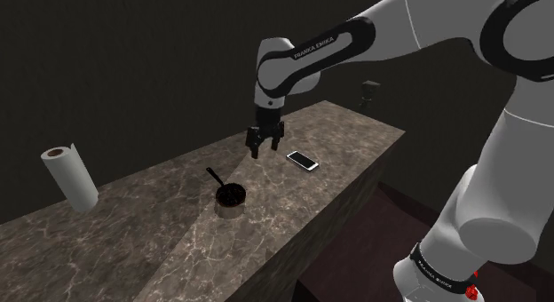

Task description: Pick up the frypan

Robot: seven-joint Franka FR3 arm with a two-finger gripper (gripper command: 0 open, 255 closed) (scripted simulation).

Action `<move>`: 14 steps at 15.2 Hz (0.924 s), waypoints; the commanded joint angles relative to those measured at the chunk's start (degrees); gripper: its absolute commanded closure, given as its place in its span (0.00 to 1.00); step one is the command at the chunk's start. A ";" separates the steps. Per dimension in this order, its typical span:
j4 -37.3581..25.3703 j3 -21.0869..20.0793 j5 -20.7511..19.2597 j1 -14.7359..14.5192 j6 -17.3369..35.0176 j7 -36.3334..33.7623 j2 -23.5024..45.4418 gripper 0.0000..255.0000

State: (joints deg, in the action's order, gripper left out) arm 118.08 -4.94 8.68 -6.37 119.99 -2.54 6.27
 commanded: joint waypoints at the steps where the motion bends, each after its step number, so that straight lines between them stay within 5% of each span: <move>1: -3.52 -0.45 -0.05 -0.58 0.72 -0.75 4.51 0.00; 14: -35.23 -1.72 -1.61 -5.03 -1.96 -5.06 35.10 0.00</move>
State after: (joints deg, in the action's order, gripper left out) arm 85.77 -6.67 7.19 -11.24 118.65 -7.55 38.89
